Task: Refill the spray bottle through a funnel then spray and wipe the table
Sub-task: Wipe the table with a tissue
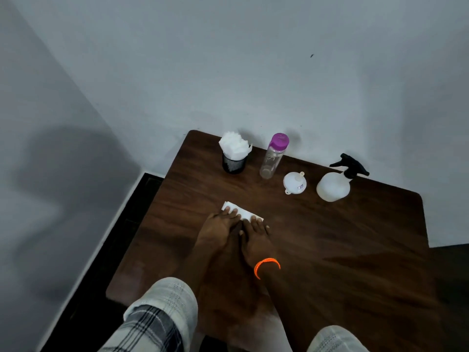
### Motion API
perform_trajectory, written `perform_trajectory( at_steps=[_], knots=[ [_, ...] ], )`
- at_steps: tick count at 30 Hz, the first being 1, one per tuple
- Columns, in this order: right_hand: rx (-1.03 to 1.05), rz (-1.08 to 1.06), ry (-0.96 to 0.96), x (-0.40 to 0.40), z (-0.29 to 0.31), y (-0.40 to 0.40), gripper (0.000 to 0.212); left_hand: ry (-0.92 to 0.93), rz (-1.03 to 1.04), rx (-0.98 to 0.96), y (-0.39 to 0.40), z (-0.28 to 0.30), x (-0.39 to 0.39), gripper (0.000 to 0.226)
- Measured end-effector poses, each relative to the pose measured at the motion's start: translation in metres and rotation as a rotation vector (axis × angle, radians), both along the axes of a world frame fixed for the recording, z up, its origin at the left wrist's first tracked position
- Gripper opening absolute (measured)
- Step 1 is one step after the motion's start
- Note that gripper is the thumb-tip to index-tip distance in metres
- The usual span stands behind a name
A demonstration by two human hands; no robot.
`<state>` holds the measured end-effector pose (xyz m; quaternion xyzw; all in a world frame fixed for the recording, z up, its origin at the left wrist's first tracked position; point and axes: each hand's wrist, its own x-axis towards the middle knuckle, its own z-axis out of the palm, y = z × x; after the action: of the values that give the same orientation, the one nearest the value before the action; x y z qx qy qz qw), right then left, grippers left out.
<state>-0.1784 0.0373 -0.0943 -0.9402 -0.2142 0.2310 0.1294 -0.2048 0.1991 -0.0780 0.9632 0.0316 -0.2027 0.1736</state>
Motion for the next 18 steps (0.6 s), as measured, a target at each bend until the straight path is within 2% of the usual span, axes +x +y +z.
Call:
perform_trajectory(
  at_steps=[3,4,7,10,14,18],
  knots=[
    [-0.011,0.083,0.022,-0.033,-0.002,-0.004,0.083,0.019,0.058,-0.039,-0.003,-0.002,-0.044,0.092],
    [-0.016,0.108,0.019,-0.046,-0.001,-0.007,0.081,0.013,0.078,-0.055,-0.004,-0.004,-0.061,0.088],
    [-0.025,0.166,-0.037,-0.081,-0.002,-0.019,0.058,-0.053,0.113,-0.119,-0.010,-0.014,-0.111,0.068],
    [0.000,0.252,-0.037,-0.110,-0.003,-0.033,0.051,-0.047,0.192,-0.110,-0.024,-0.030,-0.156,0.053],
    [-0.008,0.357,-0.076,-0.138,-0.003,-0.062,0.049,-0.059,0.234,-0.097,-0.065,-0.012,-0.202,0.054],
    [-0.004,0.404,-0.064,-0.155,-0.007,-0.100,0.048,0.026,0.281,-0.131,-0.110,-0.017,-0.232,0.056]
  ],
)
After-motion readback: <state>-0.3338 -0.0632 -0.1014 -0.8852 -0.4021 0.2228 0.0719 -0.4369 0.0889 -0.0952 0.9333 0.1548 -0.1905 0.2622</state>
